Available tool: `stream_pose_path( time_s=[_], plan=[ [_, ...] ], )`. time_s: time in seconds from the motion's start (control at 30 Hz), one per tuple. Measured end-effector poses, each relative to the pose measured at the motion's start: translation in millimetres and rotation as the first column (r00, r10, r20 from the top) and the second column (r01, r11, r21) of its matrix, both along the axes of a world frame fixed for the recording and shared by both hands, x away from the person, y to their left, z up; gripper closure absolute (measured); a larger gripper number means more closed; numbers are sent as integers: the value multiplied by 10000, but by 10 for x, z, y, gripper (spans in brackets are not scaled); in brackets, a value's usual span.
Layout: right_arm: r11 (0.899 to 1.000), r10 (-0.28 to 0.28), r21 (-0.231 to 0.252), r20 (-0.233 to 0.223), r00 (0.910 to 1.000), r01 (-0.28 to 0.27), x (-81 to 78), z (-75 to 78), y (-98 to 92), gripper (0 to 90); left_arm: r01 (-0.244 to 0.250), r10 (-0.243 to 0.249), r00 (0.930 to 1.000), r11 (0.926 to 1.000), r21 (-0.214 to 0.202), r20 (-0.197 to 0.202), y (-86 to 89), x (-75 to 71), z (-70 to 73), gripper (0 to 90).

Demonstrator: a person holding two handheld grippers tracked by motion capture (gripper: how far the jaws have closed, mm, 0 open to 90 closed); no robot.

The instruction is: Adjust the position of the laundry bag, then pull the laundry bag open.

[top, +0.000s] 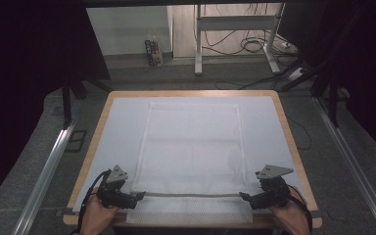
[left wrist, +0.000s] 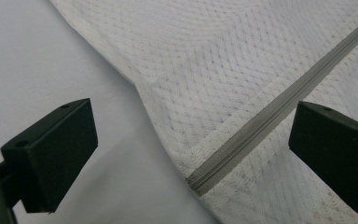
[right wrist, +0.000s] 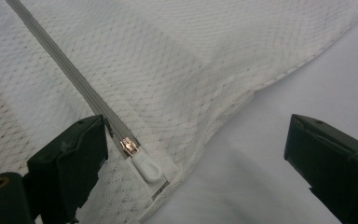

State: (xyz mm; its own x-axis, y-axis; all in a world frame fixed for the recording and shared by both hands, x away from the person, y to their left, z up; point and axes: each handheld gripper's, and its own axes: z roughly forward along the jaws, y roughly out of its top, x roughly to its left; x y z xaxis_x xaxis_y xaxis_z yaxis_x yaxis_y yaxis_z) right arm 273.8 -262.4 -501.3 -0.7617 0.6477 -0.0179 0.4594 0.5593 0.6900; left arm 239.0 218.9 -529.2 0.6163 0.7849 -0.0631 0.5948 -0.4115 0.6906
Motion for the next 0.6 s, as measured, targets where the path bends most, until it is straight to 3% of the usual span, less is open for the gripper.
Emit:
stream_pose_path(
  time_s=[0.13, 0.27, 0.43, 0.6],
  plan=[
    [10000, 97, 28, -164, 9998, -96, 6, -14, 2, 12, 56, -56, 10000, 9999, 95, 15, -10, 1, -8, 10],
    [9999, 125, 76, -20, 9999, -125, -2, -10, 14, 0, 134, -134, 9999, 9997, 224, -2, -19, 3, -23, 11],
    [9989, 93, 463, 50, 9999, -95, -18, -8, 11, 0, 200, -203, 9998, 9991, 374, 78, -36, -2, -26, 13],
    [9995, 129, 294, -215, 9997, -123, -47, -47, -6, 0, 249, -257, 9995, 9989, 401, 197, -42, -7, -21, 13]
  ],
)
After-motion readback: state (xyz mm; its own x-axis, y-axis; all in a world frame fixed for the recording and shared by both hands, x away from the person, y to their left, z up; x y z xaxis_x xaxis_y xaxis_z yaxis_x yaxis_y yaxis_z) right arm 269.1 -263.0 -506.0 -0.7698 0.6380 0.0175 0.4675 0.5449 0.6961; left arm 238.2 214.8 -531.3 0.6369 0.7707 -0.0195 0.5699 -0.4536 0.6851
